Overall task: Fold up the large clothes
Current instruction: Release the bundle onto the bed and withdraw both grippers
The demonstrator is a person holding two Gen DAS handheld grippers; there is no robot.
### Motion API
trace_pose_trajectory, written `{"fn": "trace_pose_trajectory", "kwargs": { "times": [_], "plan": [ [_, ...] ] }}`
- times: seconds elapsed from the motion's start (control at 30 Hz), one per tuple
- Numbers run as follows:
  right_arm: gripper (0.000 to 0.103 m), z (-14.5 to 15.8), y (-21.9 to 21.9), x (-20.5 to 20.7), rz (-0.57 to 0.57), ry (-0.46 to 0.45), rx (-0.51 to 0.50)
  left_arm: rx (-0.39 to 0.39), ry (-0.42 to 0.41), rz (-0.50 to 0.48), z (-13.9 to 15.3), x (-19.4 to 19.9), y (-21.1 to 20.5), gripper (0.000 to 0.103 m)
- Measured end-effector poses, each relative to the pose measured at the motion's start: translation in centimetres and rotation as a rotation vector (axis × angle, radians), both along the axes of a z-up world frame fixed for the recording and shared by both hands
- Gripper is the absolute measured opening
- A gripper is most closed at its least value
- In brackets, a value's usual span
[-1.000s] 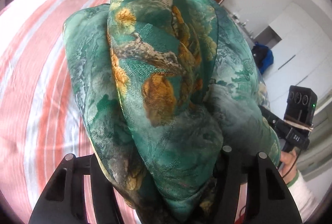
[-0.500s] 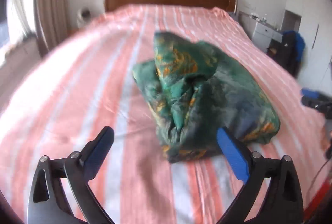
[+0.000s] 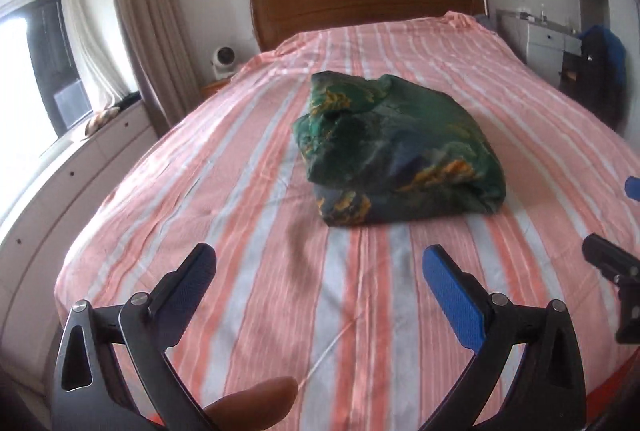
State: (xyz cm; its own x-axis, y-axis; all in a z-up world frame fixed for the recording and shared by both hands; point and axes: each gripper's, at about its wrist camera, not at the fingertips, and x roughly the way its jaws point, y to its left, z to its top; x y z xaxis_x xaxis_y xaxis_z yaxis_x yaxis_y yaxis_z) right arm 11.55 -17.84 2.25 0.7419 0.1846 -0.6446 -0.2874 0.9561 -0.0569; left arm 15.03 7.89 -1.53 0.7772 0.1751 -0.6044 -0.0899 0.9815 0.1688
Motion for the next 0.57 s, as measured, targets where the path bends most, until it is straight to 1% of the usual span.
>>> {"fn": "trace_pose_trajectory", "kwargs": {
  "times": [0.1,0.13,0.37,0.5,0.57],
  "plan": [
    [0.103,0.2,0.2,-1.7,-0.025,0.02,-0.034,-0.059,0.022,-0.004,0.4,-1.0,-0.3,0.103],
    [0.103,0.3,0.2,-1.9,-0.031,0.022,-0.036,-0.062,0.019,-0.003,0.7,-1.5,-0.5,0.103],
    [0.103,1.1,0.3,-2.5,-0.076,0.026,-0.047,-0.045,0.017,-0.003,1.5,-2.5,-1.3,0.103],
    [0.103,1.1,0.4,-2.6,-0.079,0.032,-0.049,-0.054,0.033,0.015,1.3,-2.7,-1.5,0.103],
    [0.103,1.1,0.4,-2.7,-0.074,0.034,-0.043,-0.045,0.028,0.015,1.3,-2.8,-1.8,0.103]
  ]
}}
